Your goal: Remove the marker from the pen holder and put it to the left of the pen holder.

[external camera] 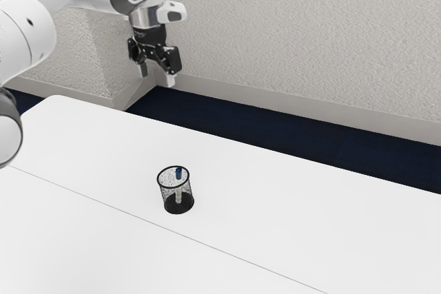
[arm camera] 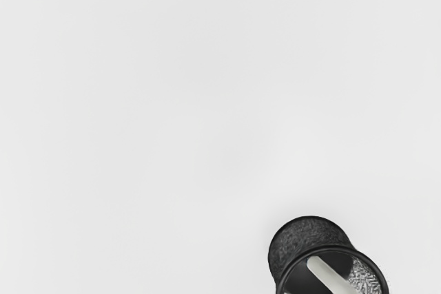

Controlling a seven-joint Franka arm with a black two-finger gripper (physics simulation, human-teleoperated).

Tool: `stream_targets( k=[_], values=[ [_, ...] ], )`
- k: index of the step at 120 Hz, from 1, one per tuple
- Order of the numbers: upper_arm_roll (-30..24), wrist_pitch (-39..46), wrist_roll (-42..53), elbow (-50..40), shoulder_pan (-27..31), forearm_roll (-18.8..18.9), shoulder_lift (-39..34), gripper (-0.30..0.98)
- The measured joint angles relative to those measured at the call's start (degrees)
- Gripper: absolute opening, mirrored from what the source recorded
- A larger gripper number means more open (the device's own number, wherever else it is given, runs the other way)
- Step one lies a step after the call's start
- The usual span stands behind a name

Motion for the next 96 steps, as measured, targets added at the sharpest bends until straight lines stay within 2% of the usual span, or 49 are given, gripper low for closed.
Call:
stream_targets(
  k=[18, 27, 39, 52, 70, 96],
  values=[
    [-0.3, 1.1, 0.5, -1.3, -0.9, 0.3, 0.4, 0.69],
    [0.0, 3.9, 0.6, -7.3, -1.6, 0.5, 0.4, 0.69],
    [3.1, 7.6, 0.6, -15.4, -4.0, 0.3, -0.3, 0.69],
    [5.0, 11.2, 0.1, -25.1, -7.4, 0.4, -4.5, 0.69],
    [5.2, 18.9, -0.5, -38.3, -13.6, 3.9, -13.4, 0.69],
    [5.0, 26.5, -1.1, -46.0, -18.6, 9.2, -15.8, 0.69]
  ],
)
